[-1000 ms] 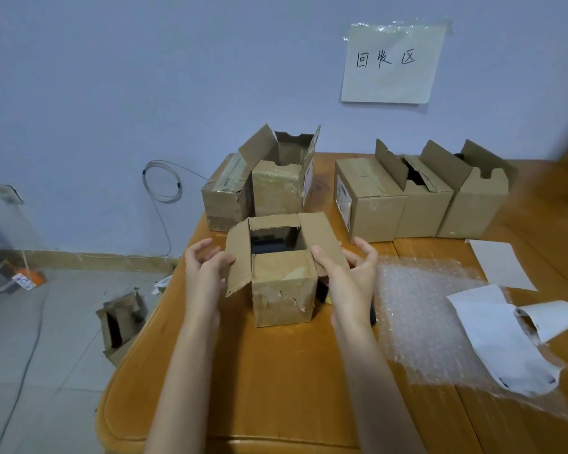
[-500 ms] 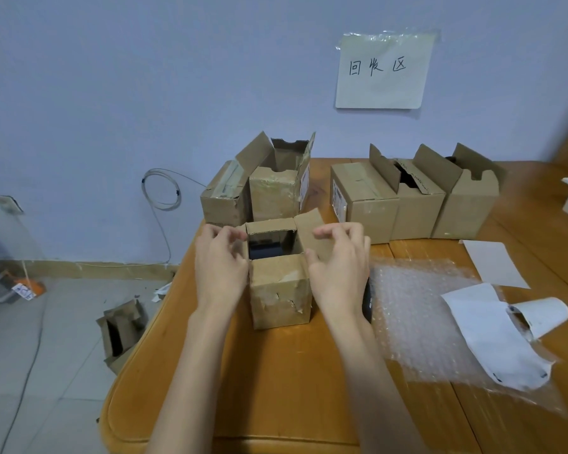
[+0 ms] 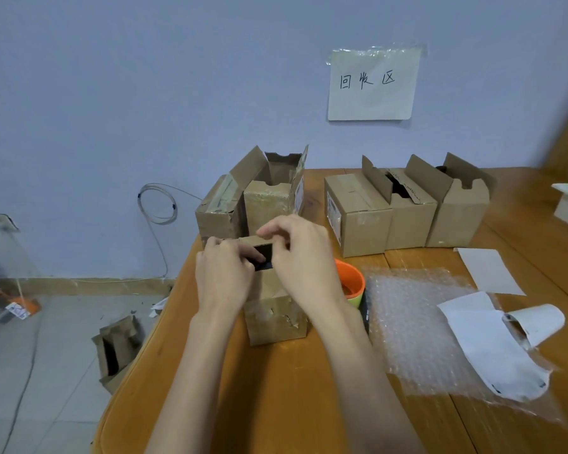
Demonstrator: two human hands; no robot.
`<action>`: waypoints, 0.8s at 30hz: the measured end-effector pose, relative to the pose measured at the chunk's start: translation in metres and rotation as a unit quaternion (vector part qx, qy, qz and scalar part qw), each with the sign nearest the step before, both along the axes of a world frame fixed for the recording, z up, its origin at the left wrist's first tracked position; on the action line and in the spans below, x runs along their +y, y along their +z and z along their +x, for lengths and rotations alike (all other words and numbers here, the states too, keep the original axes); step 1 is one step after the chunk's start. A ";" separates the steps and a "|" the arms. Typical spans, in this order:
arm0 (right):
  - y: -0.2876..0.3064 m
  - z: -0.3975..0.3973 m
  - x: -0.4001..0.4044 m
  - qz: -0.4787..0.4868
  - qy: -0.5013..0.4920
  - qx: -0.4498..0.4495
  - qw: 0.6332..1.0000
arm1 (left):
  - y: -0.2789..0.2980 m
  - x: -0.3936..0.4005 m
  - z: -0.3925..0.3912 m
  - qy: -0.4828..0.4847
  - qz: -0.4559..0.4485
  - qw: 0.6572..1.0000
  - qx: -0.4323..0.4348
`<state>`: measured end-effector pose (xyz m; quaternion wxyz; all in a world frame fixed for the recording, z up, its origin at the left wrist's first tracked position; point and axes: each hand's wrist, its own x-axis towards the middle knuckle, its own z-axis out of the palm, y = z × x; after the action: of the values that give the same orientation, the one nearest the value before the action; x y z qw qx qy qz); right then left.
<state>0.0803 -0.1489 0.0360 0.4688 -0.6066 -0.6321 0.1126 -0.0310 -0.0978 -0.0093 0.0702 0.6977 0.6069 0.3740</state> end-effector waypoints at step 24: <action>-0.019 0.009 0.016 -0.140 0.007 0.098 0.985 | 0.002 0.011 -0.004 -0.058 -0.157 0.935 -0.313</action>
<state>0.0893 -0.1334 0.0167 0.4378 -0.6477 -0.5656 0.2625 -0.0347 -0.0873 -0.0069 0.3865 0.5598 0.5635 0.4688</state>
